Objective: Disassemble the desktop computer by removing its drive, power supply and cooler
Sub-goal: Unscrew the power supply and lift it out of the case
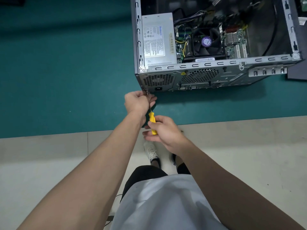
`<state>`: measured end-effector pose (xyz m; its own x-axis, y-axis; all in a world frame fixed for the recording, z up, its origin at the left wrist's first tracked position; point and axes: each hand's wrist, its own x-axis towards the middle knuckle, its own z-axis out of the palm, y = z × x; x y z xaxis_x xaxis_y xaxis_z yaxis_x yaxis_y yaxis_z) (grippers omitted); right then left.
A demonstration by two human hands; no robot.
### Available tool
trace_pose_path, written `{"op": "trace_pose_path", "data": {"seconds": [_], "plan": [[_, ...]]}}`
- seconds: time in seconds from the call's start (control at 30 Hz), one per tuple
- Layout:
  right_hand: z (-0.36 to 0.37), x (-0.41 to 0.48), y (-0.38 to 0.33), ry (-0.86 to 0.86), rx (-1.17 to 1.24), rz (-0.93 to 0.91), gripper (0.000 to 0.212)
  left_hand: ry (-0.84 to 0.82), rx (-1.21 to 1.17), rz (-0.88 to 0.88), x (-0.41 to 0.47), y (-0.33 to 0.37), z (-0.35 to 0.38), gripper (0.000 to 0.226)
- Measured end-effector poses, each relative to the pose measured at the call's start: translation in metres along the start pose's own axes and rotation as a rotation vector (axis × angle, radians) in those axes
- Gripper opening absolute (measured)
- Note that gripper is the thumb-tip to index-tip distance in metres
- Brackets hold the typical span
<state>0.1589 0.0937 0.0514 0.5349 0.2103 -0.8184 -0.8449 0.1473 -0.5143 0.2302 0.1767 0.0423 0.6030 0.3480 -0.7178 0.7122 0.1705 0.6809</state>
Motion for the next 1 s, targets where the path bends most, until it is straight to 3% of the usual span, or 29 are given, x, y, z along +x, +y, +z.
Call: {"op": "trace_pose_path", "data": {"seconds": [0.07, 0.13, 0.3, 0.47, 0.67, 0.77, 0.83, 0.9, 1.0], "plan": [[-0.0032, 0.0007, -0.0023, -0.059, 0.002, 0.019, 0.02, -0.097, -0.095, -0.025, -0.0008, -0.0001, -0.0037, 0.02], [-0.0036, 0.0035, -0.0028, 0.002, -0.086, -0.005, 0.021, -0.116, -0.105, -0.023, -0.0003, -0.0005, -0.0063, 0.017], [0.0032, 0.0068, 0.0041, 0.141, -0.151, -0.054, 0.016, 0.101, 0.067, 0.034, 0.0013, 0.0003, -0.0008, 0.015], [-0.0041, 0.0043, 0.0027, -0.037, 0.003, -0.007, 0.015, -0.101, -0.117, -0.04, -0.0001, 0.003, -0.0052, 0.014], [0.002, 0.0045, 0.0039, 0.153, -0.177, -0.082, 0.017, 0.031, 0.05, 0.006, 0.0013, 0.0011, -0.0041, 0.008], [0.0026, 0.0027, 0.0024, 0.039, -0.061, -0.055, 0.007, -0.019, 0.029, 0.0, 0.0017, 0.0023, -0.0037, 0.011], [0.0013, 0.0017, -0.0006, -0.026, -0.026, -0.026, 0.012, -0.099, -0.029, -0.016, 0.0019, 0.0027, -0.0071, 0.013], [0.0009, 0.0029, -0.0022, 0.021, -0.086, -0.039, 0.014, -0.136, -0.064, -0.025, 0.002, 0.0023, -0.0099, 0.012], [0.005, 0.0058, -0.0022, 0.162, -0.231, -0.072, 0.018, -0.013, 0.008, -0.014, 0.0041, 0.0015, -0.0077, 0.006]]}}
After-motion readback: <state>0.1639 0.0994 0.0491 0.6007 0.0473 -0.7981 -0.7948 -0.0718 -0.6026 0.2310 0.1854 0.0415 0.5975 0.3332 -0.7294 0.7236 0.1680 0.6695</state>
